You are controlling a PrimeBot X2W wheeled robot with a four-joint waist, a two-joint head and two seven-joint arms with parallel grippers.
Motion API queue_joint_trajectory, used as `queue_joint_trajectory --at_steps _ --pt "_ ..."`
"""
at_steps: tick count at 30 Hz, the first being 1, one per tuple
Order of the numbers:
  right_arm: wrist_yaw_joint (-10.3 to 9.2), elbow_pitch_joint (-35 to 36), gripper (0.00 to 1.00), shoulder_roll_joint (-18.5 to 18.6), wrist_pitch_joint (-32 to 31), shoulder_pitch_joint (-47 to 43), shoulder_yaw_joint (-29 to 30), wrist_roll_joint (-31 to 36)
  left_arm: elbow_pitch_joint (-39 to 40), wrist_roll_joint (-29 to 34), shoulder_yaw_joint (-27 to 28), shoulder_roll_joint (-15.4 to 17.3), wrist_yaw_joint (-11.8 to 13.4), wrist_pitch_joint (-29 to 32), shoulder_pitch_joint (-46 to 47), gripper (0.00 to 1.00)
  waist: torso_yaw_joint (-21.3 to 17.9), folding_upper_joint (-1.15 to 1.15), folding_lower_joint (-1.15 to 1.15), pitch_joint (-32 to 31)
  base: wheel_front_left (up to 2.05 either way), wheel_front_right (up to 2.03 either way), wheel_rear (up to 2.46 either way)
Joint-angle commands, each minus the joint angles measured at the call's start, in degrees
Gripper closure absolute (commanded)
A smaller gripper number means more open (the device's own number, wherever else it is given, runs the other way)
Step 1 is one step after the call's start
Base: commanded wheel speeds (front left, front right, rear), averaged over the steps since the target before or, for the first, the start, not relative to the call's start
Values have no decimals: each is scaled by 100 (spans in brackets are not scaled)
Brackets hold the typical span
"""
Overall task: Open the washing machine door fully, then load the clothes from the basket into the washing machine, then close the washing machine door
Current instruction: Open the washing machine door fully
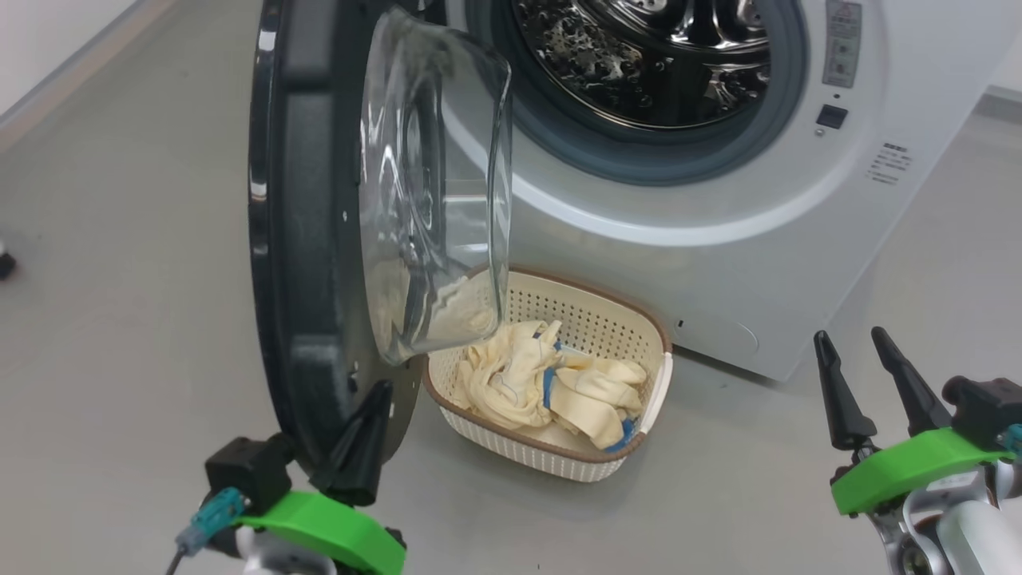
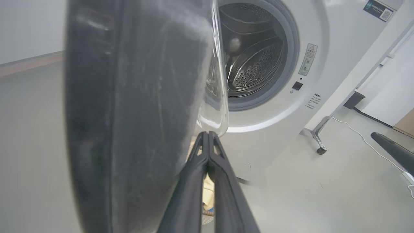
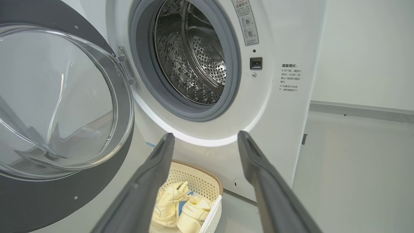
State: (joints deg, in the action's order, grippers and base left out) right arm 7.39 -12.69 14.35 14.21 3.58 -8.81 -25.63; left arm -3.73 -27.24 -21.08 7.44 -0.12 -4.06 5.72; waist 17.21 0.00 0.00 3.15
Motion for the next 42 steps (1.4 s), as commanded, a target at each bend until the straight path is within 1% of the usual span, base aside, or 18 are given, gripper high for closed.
queue_joint_trajectory --at_steps 1,8,13,18,28,37,42 --pt "10 197 0 153 79 29 -76 69 189 -34 348 148 72 -72 179 100 83 0 0 -14 0 0 0" --pt "10 222 0 156 79 30 -84 107 169 -94 634 355 159 -155 208 100 270 0 0 12 0 0 0" --pt "10 240 0 156 79 33 -67 129 18 -128 822 523 150 -241 345 100 365 0 0 54 0 0 0" --pt "10 238 0 179 79 53 -89 135 -297 -181 984 646 118 -352 536 100 426 0 0 97 0 0 0" --pt "10 256 0 259 79 159 -123 148 -892 -257 1181 726 56 -651 974 100 481 0 0 269 0 0 0" --pt "10 289 0 365 79 287 -160 161 -1543 -275 1455 827 28 -948 1488 100 474 0 0 493 0 0 0" --pt "10 301 0 413 79 354 -175 174 -1936 -256 1627 881 -34 -1046 1782 100 457 0 0 615 0 0 0"
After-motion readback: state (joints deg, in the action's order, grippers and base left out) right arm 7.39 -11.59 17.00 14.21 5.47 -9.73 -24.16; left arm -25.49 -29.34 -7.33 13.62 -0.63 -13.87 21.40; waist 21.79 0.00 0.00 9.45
